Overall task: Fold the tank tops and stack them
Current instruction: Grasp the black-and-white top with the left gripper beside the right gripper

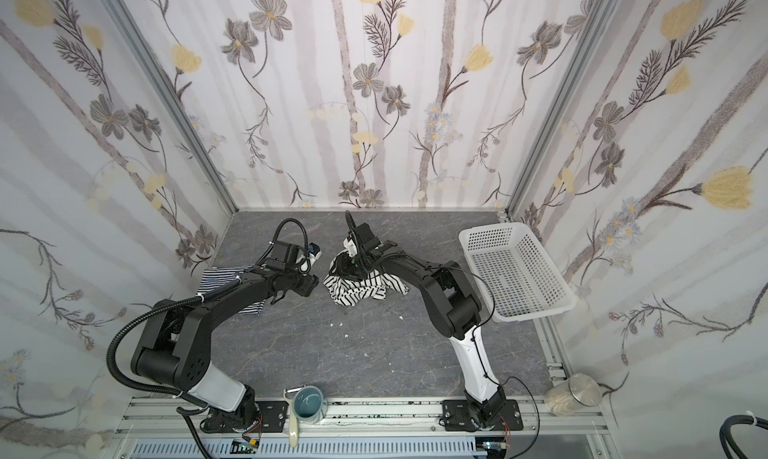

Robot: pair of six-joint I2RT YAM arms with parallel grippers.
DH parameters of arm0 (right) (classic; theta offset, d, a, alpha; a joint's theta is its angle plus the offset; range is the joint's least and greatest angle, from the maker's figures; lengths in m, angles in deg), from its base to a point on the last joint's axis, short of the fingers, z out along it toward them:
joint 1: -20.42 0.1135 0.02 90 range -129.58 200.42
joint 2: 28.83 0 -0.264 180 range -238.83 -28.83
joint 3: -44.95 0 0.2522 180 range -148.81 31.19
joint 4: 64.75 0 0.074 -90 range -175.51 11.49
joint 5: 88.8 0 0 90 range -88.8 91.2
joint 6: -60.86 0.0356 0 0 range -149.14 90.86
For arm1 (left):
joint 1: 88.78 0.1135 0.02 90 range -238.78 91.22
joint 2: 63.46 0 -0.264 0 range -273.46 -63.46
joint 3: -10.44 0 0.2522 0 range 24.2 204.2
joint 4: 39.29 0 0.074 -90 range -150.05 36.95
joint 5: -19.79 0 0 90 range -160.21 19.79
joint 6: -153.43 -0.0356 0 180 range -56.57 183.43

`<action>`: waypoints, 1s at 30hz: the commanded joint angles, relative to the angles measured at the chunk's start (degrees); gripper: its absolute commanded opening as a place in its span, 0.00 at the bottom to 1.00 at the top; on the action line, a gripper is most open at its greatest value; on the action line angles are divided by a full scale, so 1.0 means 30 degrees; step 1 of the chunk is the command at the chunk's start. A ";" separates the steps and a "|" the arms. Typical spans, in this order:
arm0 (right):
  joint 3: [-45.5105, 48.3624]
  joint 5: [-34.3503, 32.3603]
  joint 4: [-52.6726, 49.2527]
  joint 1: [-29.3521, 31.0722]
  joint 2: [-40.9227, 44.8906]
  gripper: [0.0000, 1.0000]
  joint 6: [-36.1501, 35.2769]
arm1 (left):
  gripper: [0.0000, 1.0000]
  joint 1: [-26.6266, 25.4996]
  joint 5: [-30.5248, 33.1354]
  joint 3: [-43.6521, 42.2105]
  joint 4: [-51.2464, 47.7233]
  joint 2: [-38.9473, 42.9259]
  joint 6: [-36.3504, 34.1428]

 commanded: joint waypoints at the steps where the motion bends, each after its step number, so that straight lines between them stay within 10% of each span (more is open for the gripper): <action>1: 0.1409 -0.1032 0.1059 -0.0449 0.2170 0.51 -0.0294 | 0.66 -0.0382 -0.1684 -0.0563 -0.0052 0.0919 -0.0662; 8: 0.5980 -0.4400 -0.0619 -0.2179 0.6081 0.51 -0.1249 | 0.67 -0.1920 -0.4118 -0.1252 -0.0050 0.2519 -0.1445; 23: 1.0052 -0.4174 0.1800 -0.2860 0.6389 0.49 -0.0636 | 0.65 -0.5092 -0.1195 0.1757 0.0027 -0.1619 -0.1865; 30: 1.0563 -0.3431 0.2320 -0.2848 0.6696 0.31 -0.0590 | 0.36 -0.5095 -0.1668 0.1731 -0.0068 -0.2188 -0.1978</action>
